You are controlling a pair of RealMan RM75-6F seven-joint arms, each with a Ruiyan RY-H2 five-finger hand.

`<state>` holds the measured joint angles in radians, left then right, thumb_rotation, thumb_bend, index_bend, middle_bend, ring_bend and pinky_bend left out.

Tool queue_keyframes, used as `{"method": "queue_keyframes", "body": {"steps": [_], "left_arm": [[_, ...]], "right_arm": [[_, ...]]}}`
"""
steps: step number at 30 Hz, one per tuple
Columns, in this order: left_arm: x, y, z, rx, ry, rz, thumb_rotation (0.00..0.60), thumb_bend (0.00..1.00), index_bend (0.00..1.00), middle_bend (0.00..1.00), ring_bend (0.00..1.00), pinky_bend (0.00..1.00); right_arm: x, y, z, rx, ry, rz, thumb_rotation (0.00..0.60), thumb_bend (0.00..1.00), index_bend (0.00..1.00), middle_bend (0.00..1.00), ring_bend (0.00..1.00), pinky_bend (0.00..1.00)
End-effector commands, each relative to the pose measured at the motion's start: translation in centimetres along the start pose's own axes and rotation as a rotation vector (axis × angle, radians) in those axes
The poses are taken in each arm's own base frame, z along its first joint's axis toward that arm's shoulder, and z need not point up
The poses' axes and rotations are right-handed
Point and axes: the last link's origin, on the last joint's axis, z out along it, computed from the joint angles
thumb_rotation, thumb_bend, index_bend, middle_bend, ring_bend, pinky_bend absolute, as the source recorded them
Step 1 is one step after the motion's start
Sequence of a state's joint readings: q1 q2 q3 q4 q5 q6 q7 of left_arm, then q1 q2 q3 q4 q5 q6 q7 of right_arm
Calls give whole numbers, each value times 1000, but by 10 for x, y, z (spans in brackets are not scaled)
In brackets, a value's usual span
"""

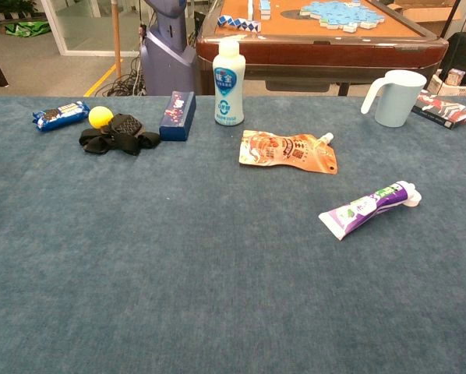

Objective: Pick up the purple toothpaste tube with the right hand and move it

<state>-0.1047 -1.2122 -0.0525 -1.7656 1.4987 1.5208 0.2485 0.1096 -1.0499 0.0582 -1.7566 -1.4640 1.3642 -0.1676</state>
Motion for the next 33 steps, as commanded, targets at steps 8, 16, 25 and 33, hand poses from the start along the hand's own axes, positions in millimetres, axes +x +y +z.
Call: {"method": "queue_keyframes", "body": {"steps": [8, 16, 25, 33], "left_arm": [[0, -2, -2, 7, -3, 1, 600, 0, 0, 2, 0, 74], [1, -6, -7, 18, -2, 1, 600, 0, 0, 3, 0, 74], [2, -10, -11, 33, -7, -1, 600, 0, 0, 3, 0, 74], [1, -11, -12, 36, -16, -5, 600, 0, 0, 2, 0, 74]], "right_arm": [[-6, -34, 69, 93, -33, -137, 600, 158, 281, 347, 280, 195], [-31, -65, 114, 143, -59, -238, 600, 16, 282, 297, 211, 196], [-60, -83, 147, 161, -100, -311, 600, 8, 198, 247, 180, 198], [-80, -95, 167, 175, -112, -374, 600, 8, 165, 232, 165, 198]]}}
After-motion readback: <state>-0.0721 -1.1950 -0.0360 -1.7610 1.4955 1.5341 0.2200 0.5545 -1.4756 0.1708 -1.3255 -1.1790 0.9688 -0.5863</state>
